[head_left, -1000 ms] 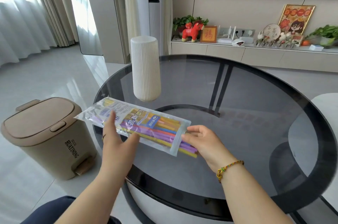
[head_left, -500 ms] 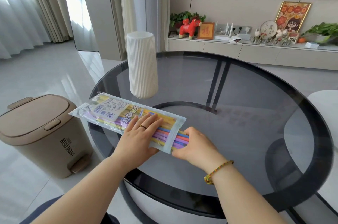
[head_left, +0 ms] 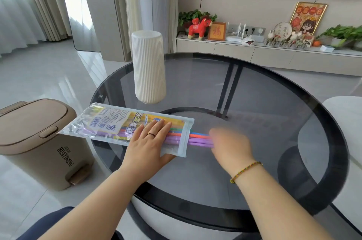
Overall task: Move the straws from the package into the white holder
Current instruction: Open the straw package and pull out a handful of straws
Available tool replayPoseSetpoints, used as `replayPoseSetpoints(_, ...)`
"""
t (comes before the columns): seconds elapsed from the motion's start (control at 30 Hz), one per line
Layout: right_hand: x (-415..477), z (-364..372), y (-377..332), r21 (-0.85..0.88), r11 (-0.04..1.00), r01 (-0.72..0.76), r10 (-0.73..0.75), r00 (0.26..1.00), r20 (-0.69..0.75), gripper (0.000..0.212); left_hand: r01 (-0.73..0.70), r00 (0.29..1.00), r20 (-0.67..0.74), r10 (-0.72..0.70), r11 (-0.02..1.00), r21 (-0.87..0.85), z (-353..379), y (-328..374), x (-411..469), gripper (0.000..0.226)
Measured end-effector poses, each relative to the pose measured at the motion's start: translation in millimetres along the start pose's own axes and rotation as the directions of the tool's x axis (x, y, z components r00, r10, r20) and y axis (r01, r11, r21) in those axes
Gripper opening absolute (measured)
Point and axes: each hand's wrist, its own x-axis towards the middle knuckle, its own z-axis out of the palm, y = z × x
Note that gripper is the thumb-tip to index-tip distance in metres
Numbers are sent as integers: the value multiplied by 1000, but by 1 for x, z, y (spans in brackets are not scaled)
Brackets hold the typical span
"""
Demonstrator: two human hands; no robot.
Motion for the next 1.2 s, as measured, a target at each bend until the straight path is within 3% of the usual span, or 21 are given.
replayPoseSetpoints(0.1,-6,0,22,-32,998,-59,59,998,10,30,10,1000,9,-10,1000,-13,-3,2,-3,74)
replayPoseSetpoints(0.2,-14,-5,27,-51,993,-105,105,994,-20,10,8,1000,-25,-8,1000,7,-5,6,-4,72)
replayPoseSetpoints(0.23,-14,-4,26,-68,992,-105,101,994,-49,17,20,1000,-22,-20,1000,9,-4,8,-5,72)
replayPoseSetpoints(0.37,-9,3,4,-81,996,23,-32,993,-117,36,44,999,14,-44,999,19,-5,17,-5,73)
replayPoseSetpoints(0.53,-3,8,-12,-27,996,81,-83,993,-81,21,7,998,-60,-2,996,94,-1,23,-4,75)
replayPoseSetpoints(0.7,-2,10,8,-7,999,40,-41,991,-128,25,32,999,11,-33,997,66,2,17,-2,79)
replayPoseSetpoints(0.77,-4,11,16,-16,1000,3,-5,990,-143,34,24,1000,16,-25,997,70,-1,17,0,72)
replayPoseSetpoints(0.83,-8,10,19,-13,1000,18,-20,988,-151,57,25,998,48,-31,992,125,-6,20,2,68)
replayPoseSetpoints(0.9,-14,7,17,8,995,99,-94,966,-239,66,35,999,-23,-32,985,166,-4,21,4,67)
replayPoseSetpoints(0.93,-17,6,13,82,981,174,-135,926,-353,58,55,998,-25,-51,986,160,-4,20,5,65)
replayPoseSetpoints(1.0,-25,0,4,378,891,251,-36,870,-492,16,103,995,-29,-100,989,109,-9,22,7,59)
replayPoseSetpoints(1.03,-27,-2,2,572,795,200,50,919,-390,21,118,993,-43,-114,990,83,-10,23,7,57)
replayPoseSetpoints(1.07,-29,-4,-1,717,693,71,90,979,-184,36,118,991,-67,-112,990,82,-11,23,7,56)
replayPoseSetpoints(1.1,-31,-3,-3,786,609,-107,101,993,56,43,110,992,-74,-104,990,89,-12,23,7,56)
replayPoseSetpoints(1.13,-33,-2,-6,835,491,-248,108,969,224,42,97,991,-99,-88,991,94,-13,24,7,57)
replayPoseSetpoints(1.2,-32,2,-10,917,133,-377,145,922,358,29,69,988,-143,-54,992,103,-17,27,6,59)
